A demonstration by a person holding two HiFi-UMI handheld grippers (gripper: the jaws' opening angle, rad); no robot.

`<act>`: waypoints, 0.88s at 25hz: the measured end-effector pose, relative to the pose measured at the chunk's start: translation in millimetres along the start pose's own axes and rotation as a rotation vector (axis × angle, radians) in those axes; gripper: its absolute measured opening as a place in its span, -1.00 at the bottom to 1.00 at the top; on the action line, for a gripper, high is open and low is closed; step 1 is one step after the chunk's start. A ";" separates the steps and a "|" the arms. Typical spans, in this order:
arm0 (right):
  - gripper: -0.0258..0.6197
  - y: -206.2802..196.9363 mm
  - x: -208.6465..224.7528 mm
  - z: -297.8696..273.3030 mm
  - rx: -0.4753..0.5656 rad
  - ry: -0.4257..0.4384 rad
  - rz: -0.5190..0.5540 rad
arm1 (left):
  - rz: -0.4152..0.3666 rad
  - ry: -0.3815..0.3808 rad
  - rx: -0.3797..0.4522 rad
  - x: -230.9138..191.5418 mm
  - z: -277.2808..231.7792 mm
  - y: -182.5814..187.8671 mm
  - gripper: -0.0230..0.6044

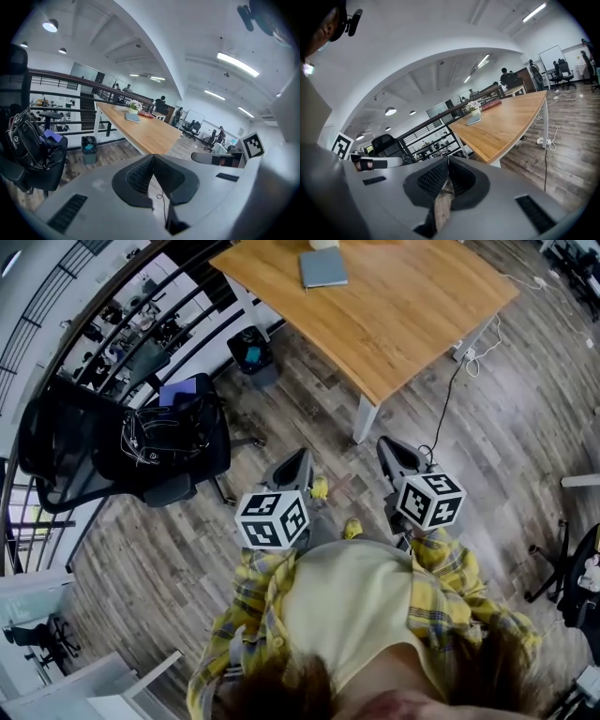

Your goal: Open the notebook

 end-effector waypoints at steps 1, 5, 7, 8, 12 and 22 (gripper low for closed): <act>-0.72 1.7 -0.3 -4.2 0.001 -0.004 0.003 | -0.004 -0.003 -0.001 -3.8 -3.5 2.3 -0.90; -0.72 12.1 -1.5 -23.7 0.003 -0.020 0.012 | -0.014 -0.023 -0.003 -21.0 -20.4 17.0 -0.90; -0.72 20.9 -1.9 -35.1 0.009 -0.030 0.017 | -0.020 -0.035 -0.002 -31.0 -30.9 27.7 -0.90; -0.72 25.7 -1.5 -41.1 0.013 -0.038 0.020 | -0.022 -0.043 -0.003 -35.9 -36.3 32.5 -0.90; -0.72 41.9 1.2 -65.8 0.031 -0.073 0.014 | -0.042 -0.076 -0.023 -54.1 -56.2 47.8 -0.90; -0.72 61.1 -12.2 -123.8 0.027 -0.116 0.008 | -0.068 -0.121 -0.055 -108.6 -87.2 79.3 -0.90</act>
Point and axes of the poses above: the fingertips, and each gripper's own axes: z backward along the fingers, x to its right, y out of its top, the point moved 4 cm from there along z, backward along the fingers, and after that the axes turned 3 degrees about -z, right-handed, at the moved point
